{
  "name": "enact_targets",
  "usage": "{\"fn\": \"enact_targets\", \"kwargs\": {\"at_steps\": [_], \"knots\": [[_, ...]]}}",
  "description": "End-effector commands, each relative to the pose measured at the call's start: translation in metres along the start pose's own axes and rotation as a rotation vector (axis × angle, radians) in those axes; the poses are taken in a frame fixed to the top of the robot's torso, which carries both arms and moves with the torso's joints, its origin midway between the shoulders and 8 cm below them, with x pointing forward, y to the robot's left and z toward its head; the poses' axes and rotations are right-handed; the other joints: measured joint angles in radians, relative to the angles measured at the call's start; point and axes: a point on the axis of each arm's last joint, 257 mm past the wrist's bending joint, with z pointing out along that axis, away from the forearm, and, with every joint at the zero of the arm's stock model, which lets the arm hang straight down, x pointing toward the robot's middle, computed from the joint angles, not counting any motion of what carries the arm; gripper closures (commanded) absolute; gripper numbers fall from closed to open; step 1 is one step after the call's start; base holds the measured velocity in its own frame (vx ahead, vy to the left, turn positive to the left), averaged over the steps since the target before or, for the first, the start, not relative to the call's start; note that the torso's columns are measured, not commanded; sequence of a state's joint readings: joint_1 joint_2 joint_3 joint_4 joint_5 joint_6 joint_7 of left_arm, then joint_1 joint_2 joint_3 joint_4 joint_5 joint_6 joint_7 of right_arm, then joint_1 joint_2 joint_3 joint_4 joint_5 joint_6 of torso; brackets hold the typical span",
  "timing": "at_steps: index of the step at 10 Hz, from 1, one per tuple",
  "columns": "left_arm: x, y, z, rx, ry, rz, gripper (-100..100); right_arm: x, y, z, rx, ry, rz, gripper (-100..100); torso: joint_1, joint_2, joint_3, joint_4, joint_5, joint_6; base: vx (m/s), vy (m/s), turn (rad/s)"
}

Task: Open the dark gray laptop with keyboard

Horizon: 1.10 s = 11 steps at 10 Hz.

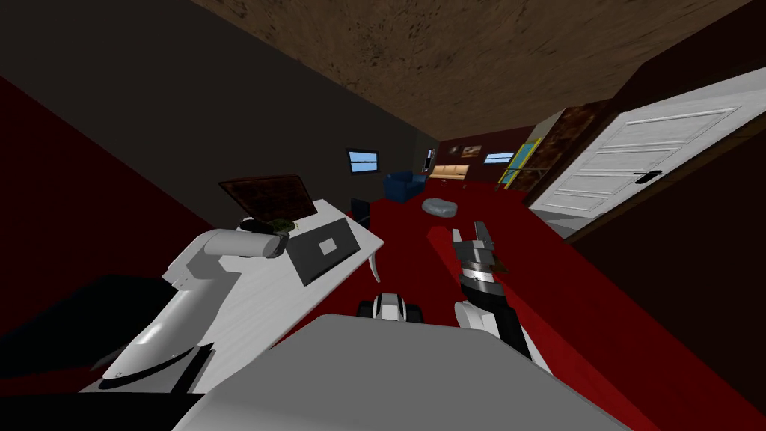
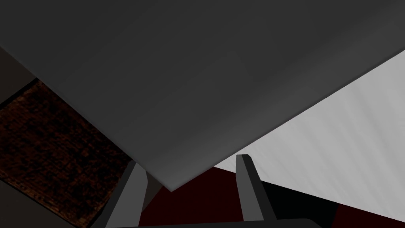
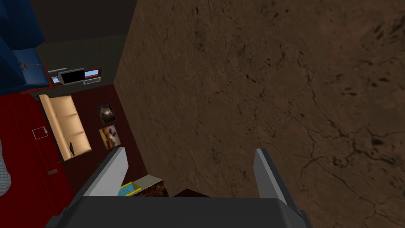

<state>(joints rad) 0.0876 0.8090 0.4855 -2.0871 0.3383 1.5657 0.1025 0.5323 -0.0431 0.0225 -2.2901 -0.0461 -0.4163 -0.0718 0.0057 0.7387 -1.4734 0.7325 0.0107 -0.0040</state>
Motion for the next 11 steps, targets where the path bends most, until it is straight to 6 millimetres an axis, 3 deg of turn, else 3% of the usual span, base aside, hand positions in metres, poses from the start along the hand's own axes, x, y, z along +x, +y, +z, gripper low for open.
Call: {"fn": "enact_targets", "kwargs": {"at_steps": [1, 2, 3, 8, 11], "knots": [[0.0, 0.003, 0.0, -0.012, 0.0, -0.004, 100, 0.0, 0.0, 0.0, 0.0, 0.0, 0.0, 0, -0.002, 0.0, 0.0, 0.0, 0.0, -0.001, 0.008, 0.009, -0.013], [0.002, 0.021, 0.007, -0.087, 0.022, -0.048, 100, 0.0, 0.0, 0.0, 0.0, 0.0, 0.0, 0, -0.003, 0.0, -0.001, 0.001, -0.003, 0.0, -0.025, 0.1, -0.245], [0.002, 0.022, 0.007, -0.09, 0.022, -0.048, 100, 0.0, 0.0, 0.0, 0.0, 0.0, 0.0, 0, 0.002, -0.002, -0.002, 0.001, -0.002, 0.007, -0.04, 0.129, -0.207], [0.017, 0.077, 0.019, -0.308, 0.087, -0.148, 100, 0.0, 0.0, 0.0, 0.0, 0.0, 0.0, 0, -0.003, -0.002, -0.001, -0.001, 0.001, 0.003, -0.046, 0.127, -0.221], [0.021, 0.088, 0.02, -0.356, 0.1, -0.166, 100, 0.0, 0.0, 0.0, 0.0, 0.0, 0.0, 0, -0.006, -0.001, -0.001, 0.0, -0.002, 0.003, -0.028, 0.067, -0.096]]}}
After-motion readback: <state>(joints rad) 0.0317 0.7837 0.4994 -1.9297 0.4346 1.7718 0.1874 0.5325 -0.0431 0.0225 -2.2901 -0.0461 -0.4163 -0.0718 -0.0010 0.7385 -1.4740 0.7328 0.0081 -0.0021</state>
